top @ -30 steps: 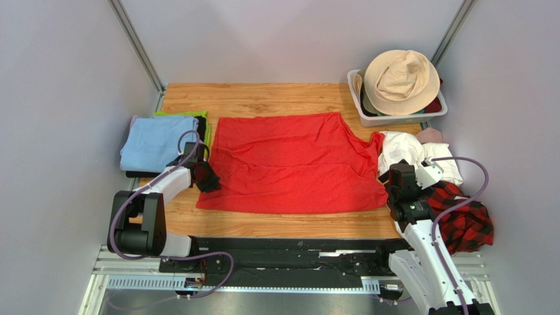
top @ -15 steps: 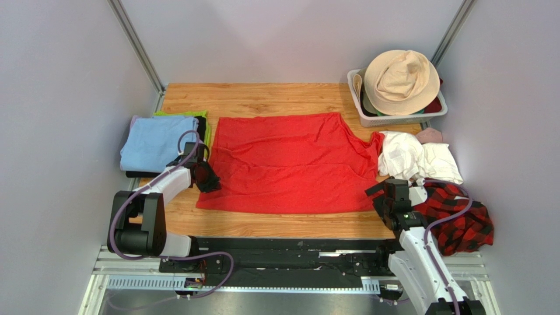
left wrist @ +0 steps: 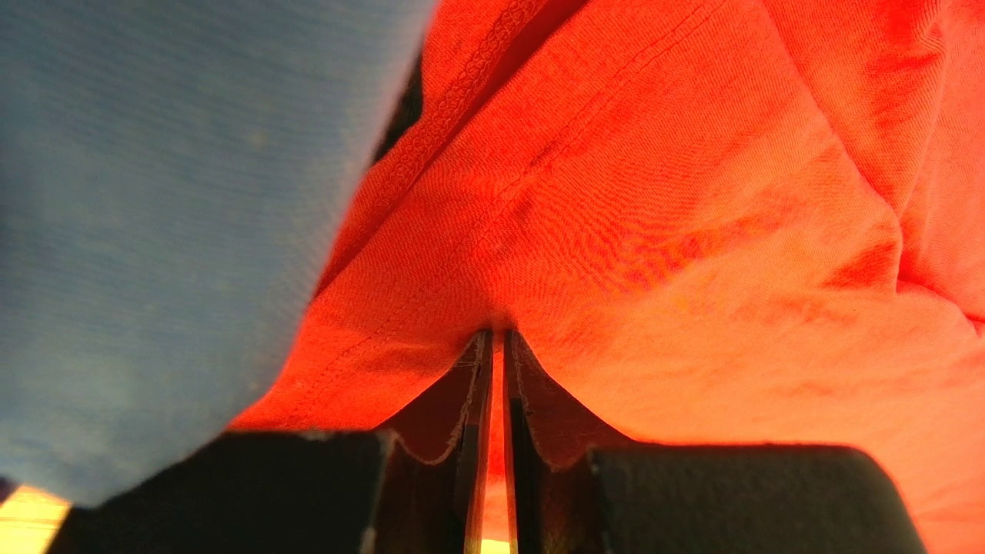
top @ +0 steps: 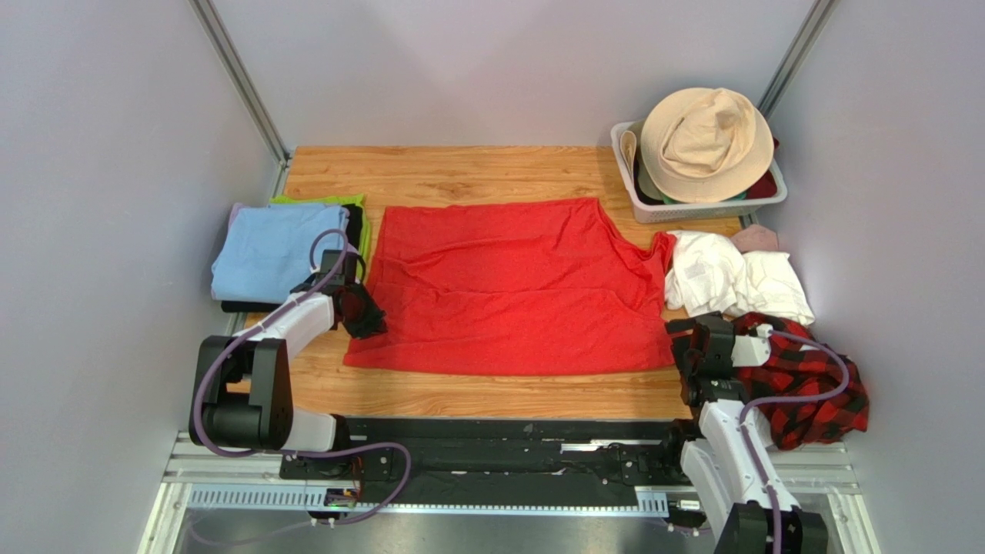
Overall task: Fold and stack the mixed laundry pile
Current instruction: Fold the tank top at the center of the board.
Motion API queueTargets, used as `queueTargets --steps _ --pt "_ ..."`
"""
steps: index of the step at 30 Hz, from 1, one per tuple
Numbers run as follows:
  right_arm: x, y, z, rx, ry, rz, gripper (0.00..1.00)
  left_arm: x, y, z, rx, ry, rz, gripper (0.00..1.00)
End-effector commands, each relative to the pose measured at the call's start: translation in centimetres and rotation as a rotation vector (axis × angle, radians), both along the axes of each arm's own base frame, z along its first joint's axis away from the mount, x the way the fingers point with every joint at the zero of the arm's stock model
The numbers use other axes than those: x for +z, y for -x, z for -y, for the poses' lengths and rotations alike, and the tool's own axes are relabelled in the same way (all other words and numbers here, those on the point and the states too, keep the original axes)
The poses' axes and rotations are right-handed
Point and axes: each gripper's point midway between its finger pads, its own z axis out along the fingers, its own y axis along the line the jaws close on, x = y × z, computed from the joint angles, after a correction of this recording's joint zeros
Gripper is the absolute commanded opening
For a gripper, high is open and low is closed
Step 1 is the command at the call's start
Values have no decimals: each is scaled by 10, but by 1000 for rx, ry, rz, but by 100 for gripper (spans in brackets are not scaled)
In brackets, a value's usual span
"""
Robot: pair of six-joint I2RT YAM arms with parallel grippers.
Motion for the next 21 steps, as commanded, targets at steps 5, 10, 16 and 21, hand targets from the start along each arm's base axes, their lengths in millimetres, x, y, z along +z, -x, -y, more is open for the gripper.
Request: queueTargets --steps 5,10,16,21 --pt "13 -17 26 -79 24 84 31 -1 1 -8 16 -28 0 16" --pt "23 -15 37 -85 87 12 0 -2 1 -9 20 -31 -1 16" --pt "48 -7 56 -104 223 -17 14 -1 1 -9 22 -30 0 16" --pt "54 2 55 -74 237 -85 70 -2 1 -9 18 -30 -3 17"
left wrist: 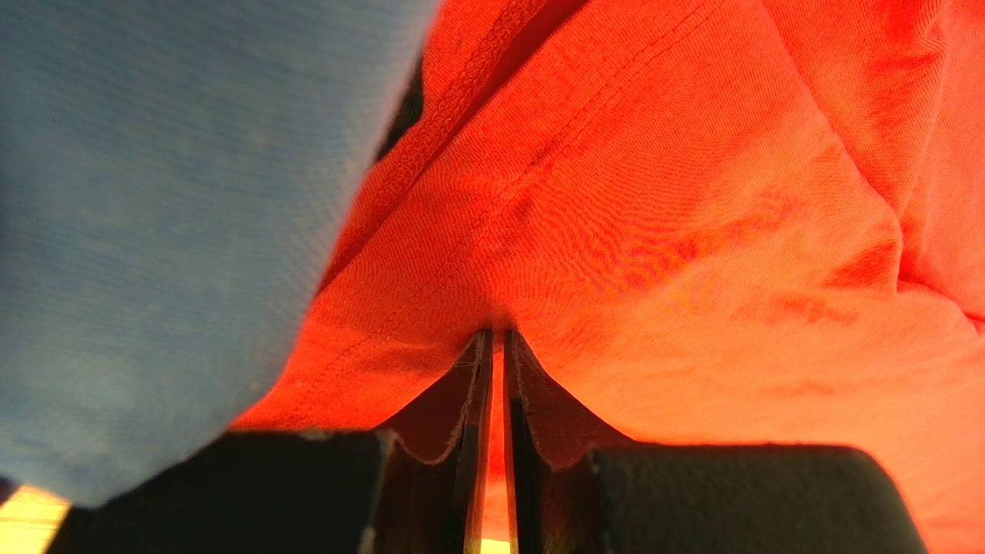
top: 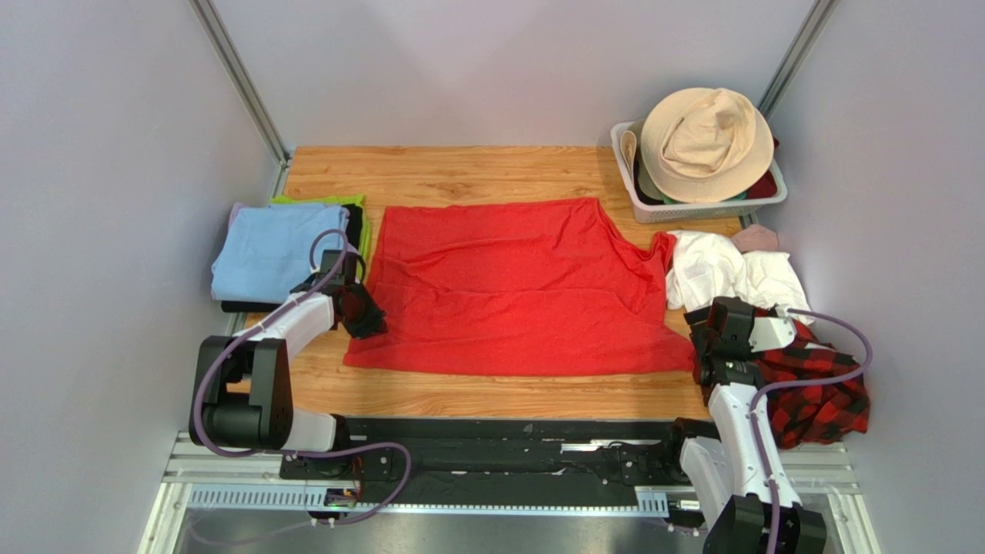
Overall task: Fold and stack the mixed laundry pile
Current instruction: Fold the tank top at the center of the board.
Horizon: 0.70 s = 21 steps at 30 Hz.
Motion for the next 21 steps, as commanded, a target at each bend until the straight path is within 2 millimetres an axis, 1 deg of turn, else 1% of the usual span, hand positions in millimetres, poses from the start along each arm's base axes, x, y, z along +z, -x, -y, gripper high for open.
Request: queueTargets --steps 1,3,4,6,7,8,9,10,11,12,13,14,15,16,17,18,19,20,21 --pt "22 6 13 -13 79 -45 70 -1 1 -8 18 -28 -1 18" --pt "29 8 10 11 80 -60 70 1 1 -2 -5 1 6 22" --pt "36 8 9 24 88 -50 70 5 1 -2 -7 5 18 23" --pt "53 9 10 47 125 -50 69 8 5 -1 -6 11 31 28" --pt "62 8 10 60 143 -36 67 17 4 0 -10 16 65 30" --pt "75 3 7 97 155 -8 66 20 8 1 -13 23 69 34" --pt "83 1 5 141 189 -5 66 25 9 2 -23 29 85 36" --pt "91 -2 2 177 201 10 65 36 12 3 -28 34 108 38" --pt "100 -9 -8 241 195 43 65 43 13 6 -37 45 126 43" --pt "111 -13 -13 293 221 64 64 51 14 8 -53 50 148 45" --pt "119 -18 -19 337 228 91 64 63 17 10 -61 53 177 51" --pt "129 -27 -34 416 217 140 64 76 14 11 -70 51 208 53" --pt "142 -32 -39 454 235 169 62 86 14 16 -104 47 238 53" --pt "150 -36 -44 486 239 191 62 98 17 17 -117 37 254 53" --pt "154 -46 -54 542 241 207 63 120 9 21 -138 14 308 53" --pt "158 -52 -58 562 246 208 63 132 6 23 -163 -2 343 54" --pt "173 -59 -61 584 265 225 62 156 -4 26 -181 -12 404 54" --pt "176 -67 -72 627 268 224 62 165 -10 29 -200 -34 432 55" --pt "168 -78 -77 658 253 184 61 174 -17 29 -226 -60 457 55"
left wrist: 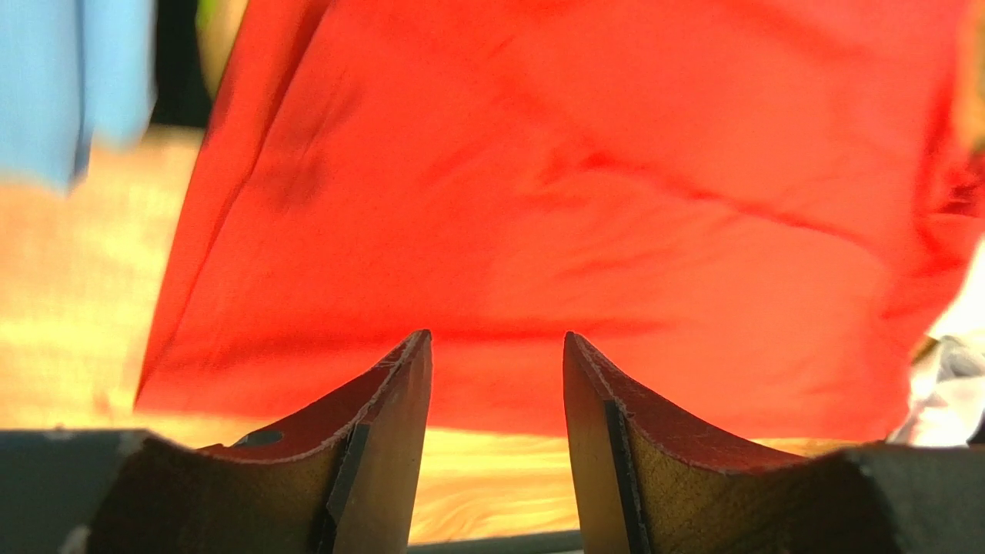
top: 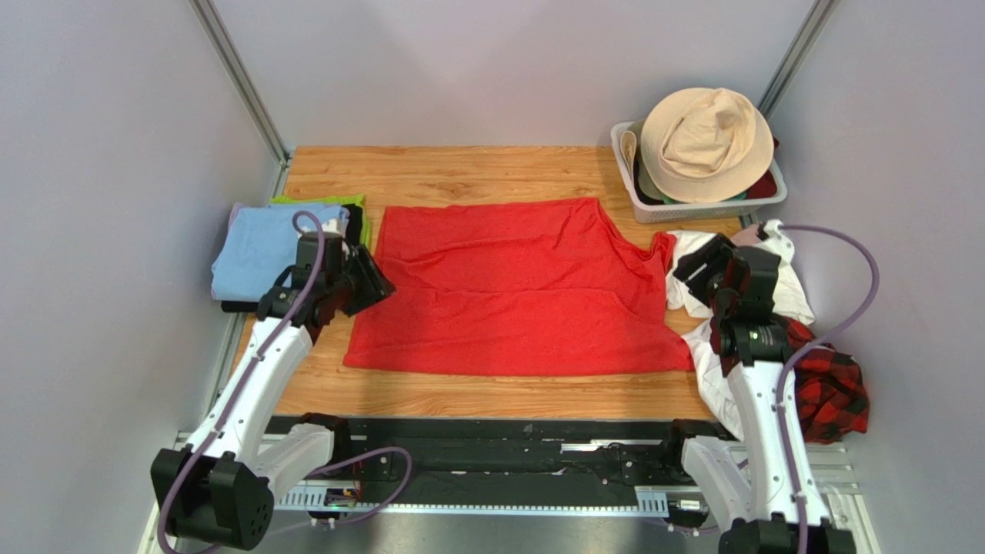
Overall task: Fold and stack the mixed laundry pile
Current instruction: Fold the tank top at the center of the board.
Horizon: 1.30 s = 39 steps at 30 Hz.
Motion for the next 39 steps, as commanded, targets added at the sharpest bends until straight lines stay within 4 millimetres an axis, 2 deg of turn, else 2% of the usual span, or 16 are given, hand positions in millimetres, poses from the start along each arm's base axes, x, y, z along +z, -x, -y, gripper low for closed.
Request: queueTargets --steps 1,3,6,7,8,12,14,15,16,17,18,20,23,24,28,39 --pt "47 -47 -33 207 78 76 58 68 -40 6 -83 -93 186 54" --pt "38 -67 -58 290 103 25 56 80 -59 7 -106 -127 206 54" --pt "60 -94 -87 368 186 31 56 89 -95 11 -115 -153 189 52" --pt "45 -107 -95 390 205 -21 56 91 -112 14 -116 -153 181 53" --pt "59 -118 -106 406 238 -4 56 90 -121 10 -86 -167 174 60" --pt "52 -157 -126 430 257 -36 56 77 -166 18 -67 -157 155 68" --pt "31 -177 -132 449 265 -96 55 84 -188 15 -50 -181 180 65" --pt "41 -190 -134 447 272 -79 55 68 -200 16 -53 -193 151 65" --pt "38 -196 -137 455 281 -89 55 76 -212 15 -45 -202 174 64" --pt "16 -208 -138 459 298 -138 55 71 -220 13 -50 -214 171 64" --pt "30 -220 -139 453 322 -113 55 56 -231 14 -52 -220 151 64" --pt "1 -237 -139 449 358 -181 55 55 -247 8 -41 -221 166 64" --pt "-5 -262 -138 425 400 -192 55 41 -269 3 -21 -199 177 64" --pt "-30 -271 -138 425 410 -238 55 31 -277 1 -18 -199 177 64" --pt "-46 -301 -139 404 442 -253 55 23 -296 -6 -22 -213 187 63" --pt "-112 -337 -122 350 478 -347 56 -22 -331 -18 -24 -209 121 63"
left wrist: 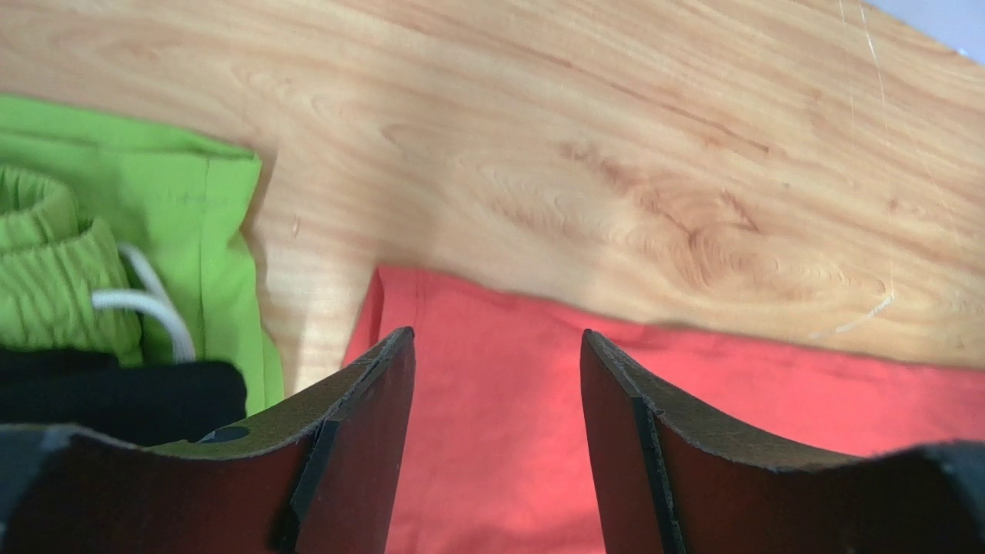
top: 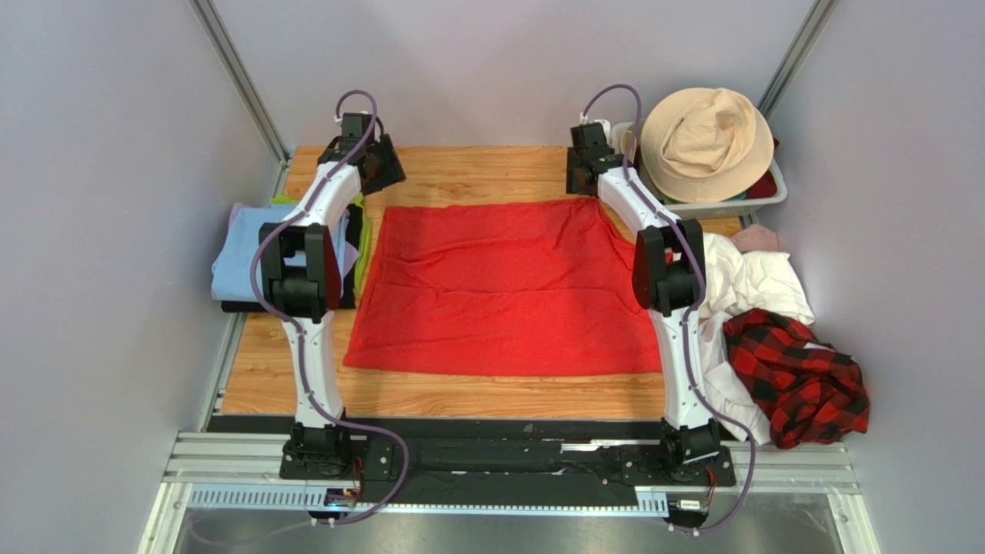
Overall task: Fold and stack the mixed laundry pile
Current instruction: Fold the tank top at the center of the board.
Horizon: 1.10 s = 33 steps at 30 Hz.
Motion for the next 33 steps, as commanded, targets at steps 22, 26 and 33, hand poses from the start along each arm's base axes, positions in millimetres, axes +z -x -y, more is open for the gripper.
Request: queueTargets --steps 22,26,33 --pt "-42 -10 24 -129 -61 -57 41 -47 -12 -13 43 30 -83 88" --pt "-42 -10 25 -131 -59 -58 38 -56 -10 -18 71 44 -119 82" --pt "-42 -11 23 -128 -69 -50 11 -62 -12 -27 103 73 -136 69"
